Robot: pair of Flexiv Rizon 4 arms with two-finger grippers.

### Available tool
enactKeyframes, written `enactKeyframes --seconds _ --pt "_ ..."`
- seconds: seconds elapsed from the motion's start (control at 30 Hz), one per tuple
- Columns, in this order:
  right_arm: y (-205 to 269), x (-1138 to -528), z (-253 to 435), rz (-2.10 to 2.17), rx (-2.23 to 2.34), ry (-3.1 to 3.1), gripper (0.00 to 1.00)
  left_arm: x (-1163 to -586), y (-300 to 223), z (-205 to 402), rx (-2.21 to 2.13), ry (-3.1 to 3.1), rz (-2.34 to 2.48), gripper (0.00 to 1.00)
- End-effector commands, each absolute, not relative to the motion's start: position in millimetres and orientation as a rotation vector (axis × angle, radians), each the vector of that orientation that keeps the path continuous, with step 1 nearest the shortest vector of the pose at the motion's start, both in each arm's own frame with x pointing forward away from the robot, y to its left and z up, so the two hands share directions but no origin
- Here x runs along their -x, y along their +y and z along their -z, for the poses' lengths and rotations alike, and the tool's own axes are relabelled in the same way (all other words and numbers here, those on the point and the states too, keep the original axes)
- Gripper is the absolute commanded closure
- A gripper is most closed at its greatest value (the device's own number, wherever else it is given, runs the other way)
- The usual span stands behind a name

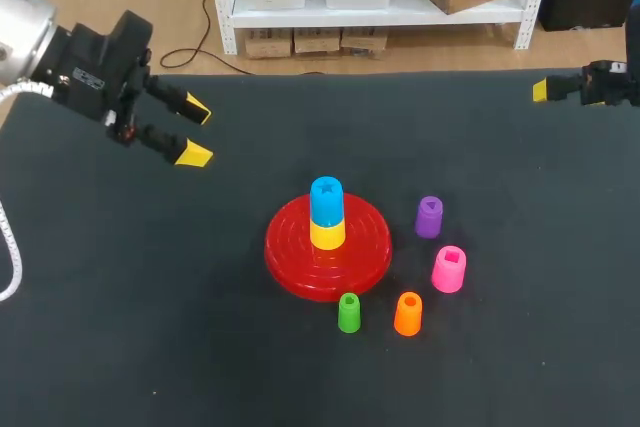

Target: Pick up and stack the cylinders on the red base in this order: pink,purple,orange,green

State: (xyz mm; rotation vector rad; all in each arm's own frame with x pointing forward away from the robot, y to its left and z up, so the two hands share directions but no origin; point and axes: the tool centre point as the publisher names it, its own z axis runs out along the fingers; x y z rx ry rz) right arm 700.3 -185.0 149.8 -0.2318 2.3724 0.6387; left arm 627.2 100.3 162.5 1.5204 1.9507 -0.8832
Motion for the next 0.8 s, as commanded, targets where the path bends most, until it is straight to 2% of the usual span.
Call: enactKeyframes --seconds 0.03,0.13,0.3,0.53,0.8 --pt "-185 -700 -150 -0.639 0.232 2.372 0.00 -627 101 -162 -1.519 1.947 0.883 0.00" --pt "-185 -700 -150 -0.639 0.232 2.372 0.00 -627 101 -162 -1.519 1.947 0.883 0.00" --pt "-157 -686 -160 -0.633 0.310 2.427 0.00 -627 101 -162 -1.519 1.947 0.883 0.00" --pt "-108 -646 -148 -0.537 0.486 2.554 0.00 -627 101 -162 -1.519 1.947 0.883 0.00" --pt "-80 -593 -126 -0.373 0.680 2.637 0.00 -627 101 -162 -1.519 1.947 0.883 0.00"
